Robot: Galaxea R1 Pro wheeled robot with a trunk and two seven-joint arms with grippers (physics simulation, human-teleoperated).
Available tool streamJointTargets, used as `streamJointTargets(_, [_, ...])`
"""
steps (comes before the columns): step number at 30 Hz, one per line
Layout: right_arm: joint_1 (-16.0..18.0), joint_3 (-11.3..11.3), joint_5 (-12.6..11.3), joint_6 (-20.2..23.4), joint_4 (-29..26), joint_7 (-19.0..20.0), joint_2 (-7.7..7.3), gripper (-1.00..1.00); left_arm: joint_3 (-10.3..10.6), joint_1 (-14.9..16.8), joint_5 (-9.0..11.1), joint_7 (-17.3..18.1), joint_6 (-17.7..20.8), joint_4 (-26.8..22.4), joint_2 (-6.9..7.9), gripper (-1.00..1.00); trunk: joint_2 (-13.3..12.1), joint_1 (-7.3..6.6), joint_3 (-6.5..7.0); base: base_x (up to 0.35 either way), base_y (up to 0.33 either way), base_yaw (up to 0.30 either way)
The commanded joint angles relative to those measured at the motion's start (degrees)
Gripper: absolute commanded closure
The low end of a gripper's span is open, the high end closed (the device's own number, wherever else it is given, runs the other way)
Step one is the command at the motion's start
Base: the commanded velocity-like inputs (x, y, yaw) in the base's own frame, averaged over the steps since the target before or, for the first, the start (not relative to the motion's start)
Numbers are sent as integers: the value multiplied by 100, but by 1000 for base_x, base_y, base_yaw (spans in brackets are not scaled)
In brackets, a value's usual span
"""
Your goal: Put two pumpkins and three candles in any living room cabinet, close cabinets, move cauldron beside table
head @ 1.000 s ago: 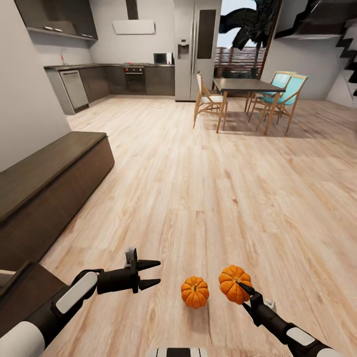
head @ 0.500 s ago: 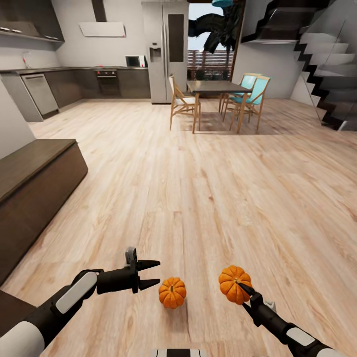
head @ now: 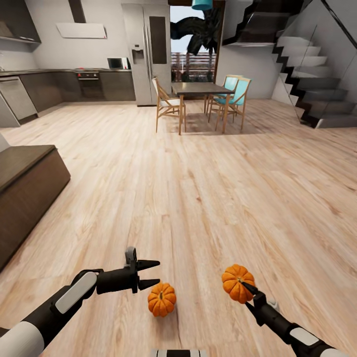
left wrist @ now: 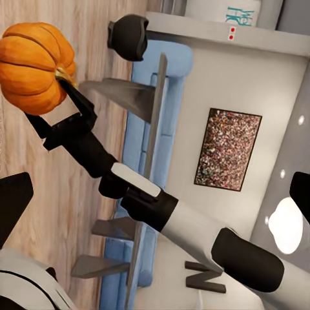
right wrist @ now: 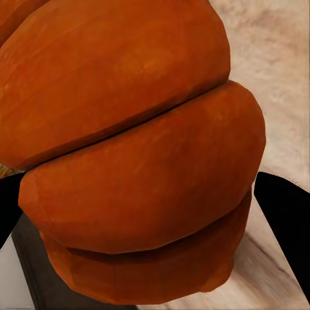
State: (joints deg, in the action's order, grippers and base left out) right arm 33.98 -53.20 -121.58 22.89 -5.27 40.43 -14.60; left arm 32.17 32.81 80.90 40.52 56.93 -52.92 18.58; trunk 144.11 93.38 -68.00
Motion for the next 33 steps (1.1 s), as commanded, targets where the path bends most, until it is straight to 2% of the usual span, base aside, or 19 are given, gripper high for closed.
streamJointTargets(1, [4, -24, -70, 54, 0, 7, -4, 100, 17, 6, 6, 26, 8, 5, 5, -100, 2, 1, -4, 121, 73, -6])
streamJointTargets(19, [5, -14, -79, 116, -44, -20, -24, 100, 17, 6, -16, 26, 2, 6, 6, -100, 2, 1, -4, 66, -28, -1])
streamJointTargets(21, [4, -9, -71, 408, -68, -26, -192, 100, 13, 6, -20, 26, 2, 5, 6, -100, 2, 1, -4, 2, -2, 0])
streamJointTargets(23, [11, -7, -73, 775, -150, -13, -423, 100, 10, 6, -21, 26, -2, 7, 9, -100, 2, 1, -4, 0, 0, 0])
streamJointTargets(24, [16, -7, -70, 923, -339, -6, -575, 100, 6, 6, -21, 26, -4, 17, 12, -100, 2, 1, -4, 0, 0, 0])
streamJointTargets(27, [20, -7, -52, 1003, -1040, -47, -871, 100, -10, 6, -29, 20, -11, 152, 11, -100, 2, 1, -4, 0, 0, 0])
streamJointTargets(33, [21, -6, -10, 1016, -1406, -138, -1142, 100, -34, 6, -54, -12, -28, 273, 74, -100, 2, 1, -4, 0, 0, 0])
